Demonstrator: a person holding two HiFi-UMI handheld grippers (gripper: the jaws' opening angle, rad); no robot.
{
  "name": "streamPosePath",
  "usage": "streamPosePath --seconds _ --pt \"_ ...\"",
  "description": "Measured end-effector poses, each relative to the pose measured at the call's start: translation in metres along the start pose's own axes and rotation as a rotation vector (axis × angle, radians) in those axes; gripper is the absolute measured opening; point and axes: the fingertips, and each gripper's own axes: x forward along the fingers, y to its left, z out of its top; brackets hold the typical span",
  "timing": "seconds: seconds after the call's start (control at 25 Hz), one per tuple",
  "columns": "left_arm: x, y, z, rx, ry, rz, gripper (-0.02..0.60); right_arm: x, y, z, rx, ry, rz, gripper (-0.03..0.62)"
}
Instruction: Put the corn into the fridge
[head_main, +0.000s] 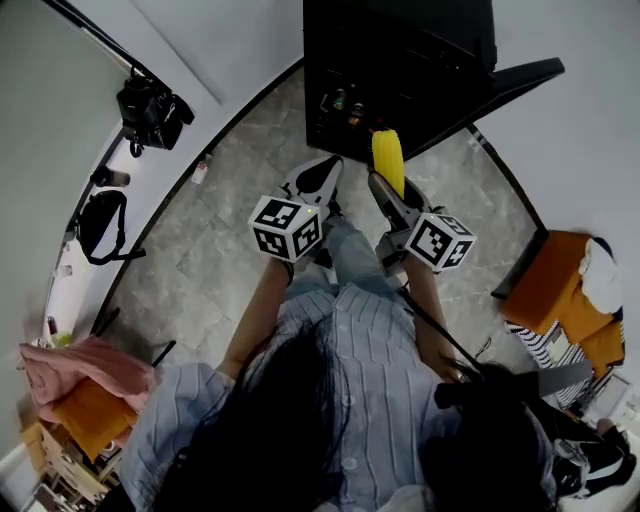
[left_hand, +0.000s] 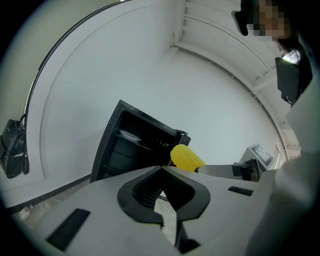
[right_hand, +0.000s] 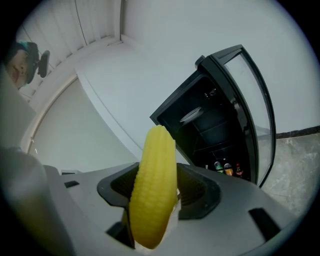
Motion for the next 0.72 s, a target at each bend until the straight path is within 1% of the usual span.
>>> streamPosePath --seconds 0.16,0.36,0.6,0.72 --pt "0.020 0.019 0.004 -0.025 -0.008 -0.012 0.008 0.024 -0.013 0.010 -0.001 0.032 0.002 0.236" --pt "0.046 0.046 0.001 -0.040 0.029 0.005 0.008 0.060 -0.040 0.018 0.014 0.073 0.006 0.236" --pt "0.078 0.062 0.000 -0.054 0.059 0.005 0.008 0.102 -0.074 0.027 0.014 0.112 -0.004 0.236" --pt "0.090 0.070 0.002 -0.049 0.065 0.003 0.008 0.124 -0.092 0.028 0.007 0.129 -0.011 0.236"
